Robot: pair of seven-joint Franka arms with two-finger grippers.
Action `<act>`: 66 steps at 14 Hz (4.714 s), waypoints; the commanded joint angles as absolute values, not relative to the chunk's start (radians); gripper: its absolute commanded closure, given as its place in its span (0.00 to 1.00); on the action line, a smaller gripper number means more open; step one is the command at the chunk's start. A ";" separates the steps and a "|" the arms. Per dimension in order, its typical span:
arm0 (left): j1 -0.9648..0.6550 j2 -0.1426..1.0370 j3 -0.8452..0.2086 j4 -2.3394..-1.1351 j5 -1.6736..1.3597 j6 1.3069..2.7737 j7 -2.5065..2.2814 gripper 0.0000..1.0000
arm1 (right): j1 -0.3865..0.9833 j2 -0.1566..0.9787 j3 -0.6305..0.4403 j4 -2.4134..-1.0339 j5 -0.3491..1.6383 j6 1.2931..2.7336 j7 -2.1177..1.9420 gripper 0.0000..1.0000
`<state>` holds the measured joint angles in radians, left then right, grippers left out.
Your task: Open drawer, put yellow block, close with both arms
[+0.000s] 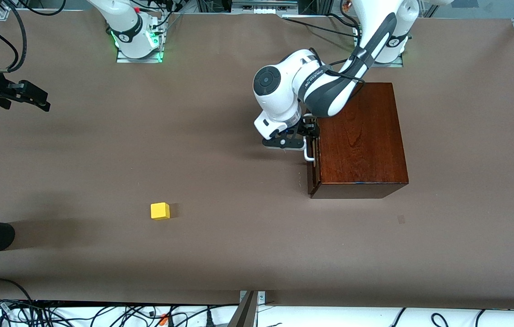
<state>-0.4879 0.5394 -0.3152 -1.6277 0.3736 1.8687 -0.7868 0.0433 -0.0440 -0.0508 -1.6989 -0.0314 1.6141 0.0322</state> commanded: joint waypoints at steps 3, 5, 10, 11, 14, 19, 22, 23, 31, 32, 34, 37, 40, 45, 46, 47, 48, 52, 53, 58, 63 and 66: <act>-0.488 0.540 -0.304 -1.660 0.410 1.925 -0.811 0.00 | 0.031 -0.040 -0.041 -1.681 -0.014 1.612 0.023 0.00; -0.489 0.540 -0.305 -1.677 0.432 1.940 -0.836 0.00 | 0.031 -0.040 -0.040 -1.681 -0.014 1.611 0.023 0.00; -0.497 0.560 -0.305 -1.697 0.437 1.985 -0.894 0.00 | 0.031 -0.040 -0.041 -1.681 -0.014 1.611 0.021 0.00; -0.500 0.561 -0.305 -1.697 0.439 1.985 -0.908 0.00 | 0.031 -0.040 -0.041 -1.681 -0.014 1.611 0.020 0.00; -0.502 0.569 -0.305 -1.697 0.439 2.002 -0.917 0.00 | 0.031 -0.040 -0.041 -1.681 -0.014 1.611 0.020 0.00; -0.515 0.571 -0.313 -1.684 0.434 2.068 -0.977 0.00 | 0.031 -0.040 -0.041 -1.681 -0.015 1.611 0.018 0.00; -0.548 0.578 -0.313 -1.674 0.425 2.069 -1.048 0.00 | 0.031 -0.040 -0.041 -1.681 -0.015 1.609 0.018 0.00; -0.555 0.581 -0.313 -1.674 0.423 2.074 -1.048 0.00 | 0.031 -0.040 -0.041 -1.681 -0.015 1.611 0.018 0.00; -0.591 0.630 -0.314 -1.611 0.417 2.103 -1.109 0.00 | 0.031 -0.040 -0.041 -1.681 -0.015 1.611 0.018 0.00; -0.591 0.638 -0.314 -1.609 0.417 2.103 -1.112 0.00 | 0.031 -0.040 -0.041 -1.681 -0.015 1.611 0.018 0.00; -0.597 0.649 -0.314 -1.580 0.417 2.103 -1.114 0.00 | 0.031 -0.040 -0.041 -1.681 -0.015 1.611 0.018 0.00; -0.609 0.655 -0.314 -1.557 0.416 2.102 -1.111 0.00 | 0.031 -0.040 -0.041 -1.681 -0.015 1.609 0.018 0.00; -0.609 0.661 -0.314 -1.545 0.405 2.102 -1.111 0.00 | 0.031 -0.040 -0.041 -1.681 -0.015 1.609 0.018 0.00; -0.611 0.666 -0.314 -1.542 0.391 2.103 -1.111 0.00 | 0.031 -0.040 -0.041 -1.681 -0.015 1.609 0.018 0.00; -0.611 0.666 -0.316 -1.539 0.391 2.103 -1.111 0.00 | 0.031 -0.040 -0.041 -1.681 -0.015 1.609 0.018 0.00; -0.611 0.667 -0.314 -1.522 0.391 2.103 -1.109 0.00 | 0.031 -0.040 -0.041 -1.681 -0.015 1.609 0.018 0.00; -0.611 0.669 -0.314 -1.516 0.385 2.102 -1.109 0.00 | 0.031 -0.040 -0.041 -1.681 -0.015 1.609 0.018 0.00; -0.611 0.666 -0.314 -1.503 0.382 2.091 -1.100 0.00 | 0.031 -0.040 -0.041 -1.681 -0.015 1.606 0.017 0.00; -0.611 0.663 -0.314 -1.505 0.382 2.086 -1.098 0.00 | 0.031 -0.040 -0.041 -1.681 -0.015 1.606 0.017 0.00; -0.611 0.631 -0.321 -1.500 0.387 1.984 -1.094 0.00 | 0.031 -0.040 -0.041 -1.681 -0.015 1.609 0.017 0.00; -0.595 0.525 -0.327 -1.499 0.284 1.931 -1.040 0.00 | 0.032 -0.023 -0.040 -1.672 -0.011 1.664 0.028 0.00; -0.543 0.454 -0.327 -1.467 0.221 1.804 -0.927 0.00 | 0.090 0.052 -0.025 -1.626 -0.006 1.706 0.038 0.00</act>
<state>-0.5868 0.5107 -0.3245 -1.4810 0.2682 1.8815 -1.0178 0.0574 -0.0139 -0.0354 -1.6908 -0.0203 1.7067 0.0305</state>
